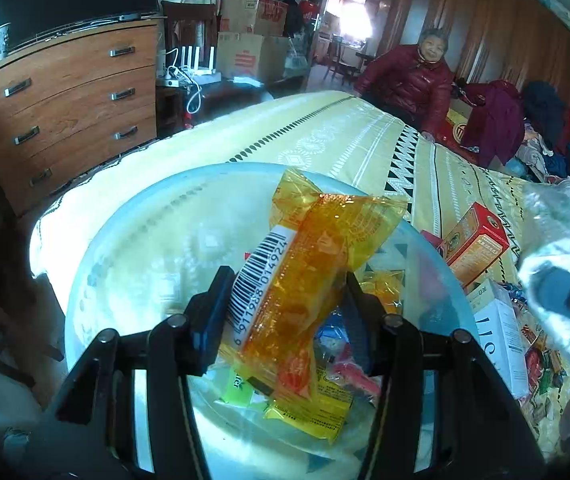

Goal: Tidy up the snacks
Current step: 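Open both tools to drop the snacks into the basin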

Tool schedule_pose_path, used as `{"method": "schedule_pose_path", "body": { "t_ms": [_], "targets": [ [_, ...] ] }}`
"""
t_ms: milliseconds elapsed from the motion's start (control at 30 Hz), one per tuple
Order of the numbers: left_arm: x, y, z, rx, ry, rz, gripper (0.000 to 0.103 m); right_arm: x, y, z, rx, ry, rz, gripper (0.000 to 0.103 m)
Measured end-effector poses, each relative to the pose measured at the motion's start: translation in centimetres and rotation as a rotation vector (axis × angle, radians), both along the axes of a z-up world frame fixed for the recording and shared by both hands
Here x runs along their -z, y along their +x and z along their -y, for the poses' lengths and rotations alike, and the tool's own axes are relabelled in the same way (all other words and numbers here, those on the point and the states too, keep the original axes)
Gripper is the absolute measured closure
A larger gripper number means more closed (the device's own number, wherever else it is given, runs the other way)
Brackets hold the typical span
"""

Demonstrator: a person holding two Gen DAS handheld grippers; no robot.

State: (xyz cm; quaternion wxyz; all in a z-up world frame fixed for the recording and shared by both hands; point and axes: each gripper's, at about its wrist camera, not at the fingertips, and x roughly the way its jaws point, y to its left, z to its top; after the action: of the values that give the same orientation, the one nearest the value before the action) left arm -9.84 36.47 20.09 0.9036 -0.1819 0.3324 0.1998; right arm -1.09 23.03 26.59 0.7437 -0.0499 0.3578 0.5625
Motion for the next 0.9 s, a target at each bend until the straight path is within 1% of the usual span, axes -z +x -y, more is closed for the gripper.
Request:
{"method": "schedule_pose_path", "body": {
  "t_ms": [133,267,500,900],
  "targets": [
    [0.1,-0.4,-0.6,0.002,0.006,0.003,0.050,0.6,0.4,-0.2,0.001,-0.010,-0.008,0.055],
    [0.2,-0.5,-1.1,-0.001,-0.004,0.003,0.050,0.9,0.6,-0.2,0.000,-0.015,-0.016,0.055],
    [0.2,-0.1,-0.9,0.007,0.001,-0.007,0.050,1.1,0.0,-0.5,-0.008,-0.026,-0.013,0.054],
    [0.2,-0.1,-1.2,-0.013,0.011,-0.022,0.049,1.6,-0.1,-1.1,-0.009,-0.024,-0.028,0.052]
  ]
}}
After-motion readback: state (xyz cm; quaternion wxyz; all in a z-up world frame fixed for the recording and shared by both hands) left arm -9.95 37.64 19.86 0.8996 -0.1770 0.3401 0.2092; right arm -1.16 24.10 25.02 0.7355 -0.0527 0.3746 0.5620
